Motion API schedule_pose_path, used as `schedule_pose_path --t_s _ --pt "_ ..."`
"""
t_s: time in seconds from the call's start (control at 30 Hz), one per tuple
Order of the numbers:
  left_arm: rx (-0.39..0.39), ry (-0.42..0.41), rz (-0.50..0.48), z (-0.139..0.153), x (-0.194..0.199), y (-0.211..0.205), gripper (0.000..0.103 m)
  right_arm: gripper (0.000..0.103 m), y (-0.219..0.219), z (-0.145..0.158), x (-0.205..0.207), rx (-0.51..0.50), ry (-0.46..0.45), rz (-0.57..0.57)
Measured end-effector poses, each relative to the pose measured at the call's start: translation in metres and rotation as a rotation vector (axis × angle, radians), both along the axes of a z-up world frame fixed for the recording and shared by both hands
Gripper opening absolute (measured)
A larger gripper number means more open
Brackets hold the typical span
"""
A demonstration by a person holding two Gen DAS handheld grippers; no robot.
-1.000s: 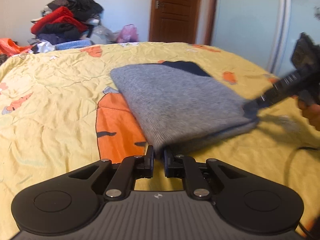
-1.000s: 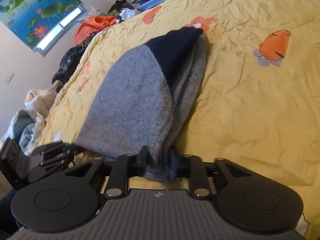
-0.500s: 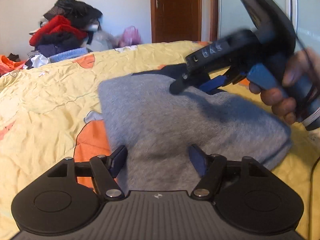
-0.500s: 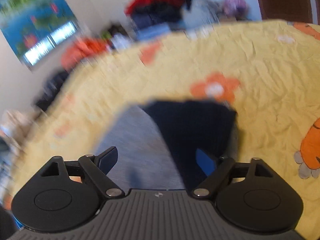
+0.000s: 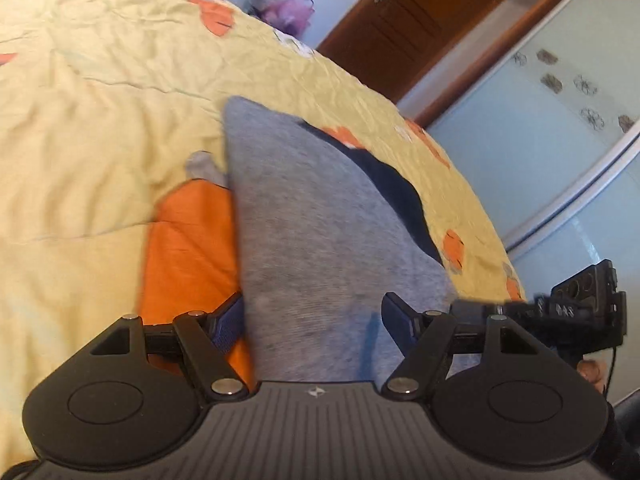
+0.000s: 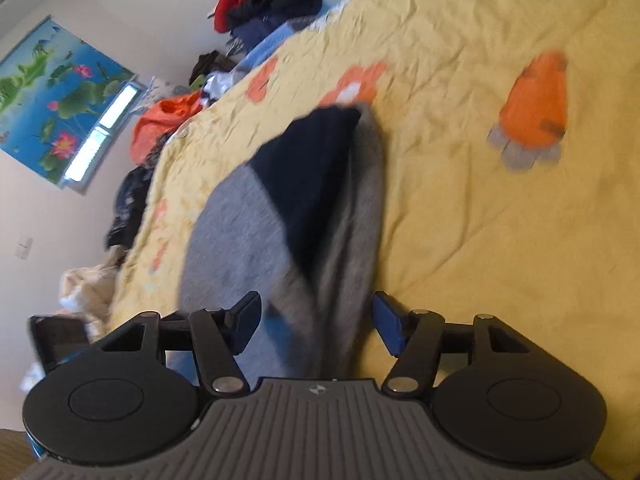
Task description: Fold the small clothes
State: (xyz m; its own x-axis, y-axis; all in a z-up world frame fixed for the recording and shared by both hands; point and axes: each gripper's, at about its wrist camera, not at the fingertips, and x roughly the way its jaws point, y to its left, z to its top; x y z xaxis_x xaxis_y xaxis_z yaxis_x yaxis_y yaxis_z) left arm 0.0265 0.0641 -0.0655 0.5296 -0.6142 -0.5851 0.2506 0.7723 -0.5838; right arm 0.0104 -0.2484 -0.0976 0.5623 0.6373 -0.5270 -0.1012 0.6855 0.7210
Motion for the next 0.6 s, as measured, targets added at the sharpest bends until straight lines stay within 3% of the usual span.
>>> schedule_pose_path --t_s 0.03,0.07,0.1,0.13,0.17,0.23,0.33,0.37,0.43,0.5,0.57,0.6 --pt "0.015 0.005 -0.014 0.000 0.001 -0.006 0.060 0.064 0.005 -0.002 -0.001 0.022 0.013 0.031" --pt "0.040 0.017 -0.018 0.001 0.001 -0.010 0.037 0.062 0.013 -0.004 -0.004 0.026 0.012 0.068" --pt "0.067 0.029 -0.009 0.002 0.002 -0.013 0.029 0.059 0.022 -0.002 -0.009 0.005 -0.009 0.100" --pt "0.058 0.041 -0.003 0.004 0.001 -0.011 0.026 0.037 0.030 0.000 -0.012 -0.035 -0.022 0.118" --pt "0.047 0.057 -0.001 0.005 -0.002 -0.009 0.024 0.022 0.035 -0.001 -0.014 -0.061 -0.004 0.142" --pt "0.046 0.078 -0.008 0.009 -0.007 -0.006 0.022 0.022 0.037 0.001 -0.021 -0.075 -0.026 0.180" --pt "0.093 0.042 -0.037 0.009 -0.013 -0.007 0.023 0.022 0.030 0.007 -0.034 -0.060 -0.043 0.198" --pt "0.127 0.015 -0.038 0.005 -0.013 -0.010 0.031 0.022 0.027 0.006 -0.035 -0.063 -0.046 0.197" --pt "0.129 -0.037 -0.022 -0.001 -0.017 -0.010 0.034 0.021 0.025 -0.001 -0.035 -0.065 -0.057 0.185" --pt "0.149 -0.056 0.020 0.006 -0.026 -0.009 0.039 0.029 0.020 -0.004 -0.033 -0.008 -0.045 0.142" --pt "0.232 -0.161 0.078 0.024 -0.040 -0.012 0.046 0.049 0.014 0.005 -0.035 -0.013 -0.053 0.095" --pt "0.306 -0.246 0.097 0.036 -0.050 -0.018 0.050 0.053 0.011 0.014 -0.038 -0.034 -0.099 0.051"
